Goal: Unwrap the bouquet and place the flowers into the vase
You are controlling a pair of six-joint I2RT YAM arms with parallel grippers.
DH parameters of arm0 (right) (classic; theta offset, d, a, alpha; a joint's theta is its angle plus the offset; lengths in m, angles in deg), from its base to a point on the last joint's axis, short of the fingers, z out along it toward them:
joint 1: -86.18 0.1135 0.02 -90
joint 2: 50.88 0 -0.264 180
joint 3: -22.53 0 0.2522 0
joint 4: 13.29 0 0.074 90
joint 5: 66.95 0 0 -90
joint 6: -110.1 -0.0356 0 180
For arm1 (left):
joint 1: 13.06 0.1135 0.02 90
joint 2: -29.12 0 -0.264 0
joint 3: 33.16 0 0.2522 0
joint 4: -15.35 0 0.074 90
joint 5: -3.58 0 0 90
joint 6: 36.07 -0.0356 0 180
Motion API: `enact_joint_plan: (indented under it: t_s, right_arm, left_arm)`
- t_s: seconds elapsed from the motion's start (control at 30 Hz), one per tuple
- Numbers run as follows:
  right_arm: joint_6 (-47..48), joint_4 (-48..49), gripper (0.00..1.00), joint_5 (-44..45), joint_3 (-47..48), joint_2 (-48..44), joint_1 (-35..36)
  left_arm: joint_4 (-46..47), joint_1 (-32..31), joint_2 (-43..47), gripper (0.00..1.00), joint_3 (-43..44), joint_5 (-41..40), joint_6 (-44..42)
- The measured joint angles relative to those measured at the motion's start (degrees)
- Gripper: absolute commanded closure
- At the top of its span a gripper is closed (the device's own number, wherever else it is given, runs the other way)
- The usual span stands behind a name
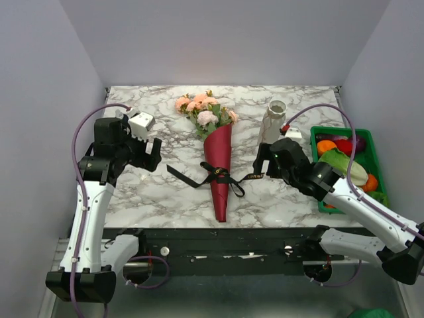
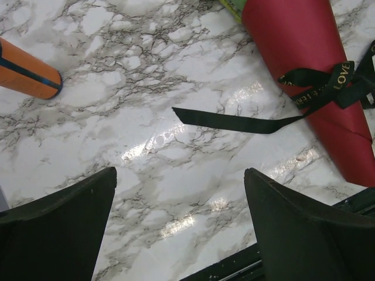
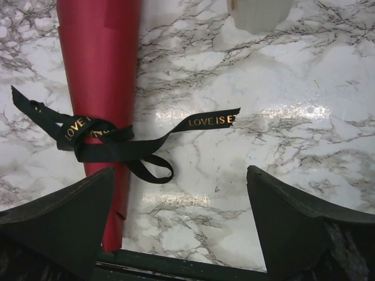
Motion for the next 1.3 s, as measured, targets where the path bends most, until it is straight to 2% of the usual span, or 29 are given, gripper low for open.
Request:
enact_joint_plan:
  t_s: [0.17,0.47,0.6,0.93,1.3]
  right_arm:
    - [-3.2,0.0,0.02,0.4,-0.5,1.7,0.0]
    - [-13.5,3.7,0.07,-1.1,-9.2,6.5,0.0]
    - [-18.1,5.3,0.08,-1.5,-10.3,10.2,0.0]
    - [-25.8,14.3,0.14,-1.5,-15.1,11.6,0.0]
    - [-37.7,17.4,0.19,-1.5,-14.7,22.3,0.0]
  left_arm:
    - [-1.6,-2.0,-1.0,0.01,-1.0,2.3,-2.4]
    - [-0.4,-12.6,-3.4,0.01,-5.5,3.0,-5.2]
    - [0.4,-15.1,-6.2,0.01,-7.4,3.1,-6.4]
    - [5.8,-20.0,-13.1,0.01,-10.2,3.5,-9.7]
    - [12.4,-27.5,-21.9,0.01,-11.5,2.9,-11.8]
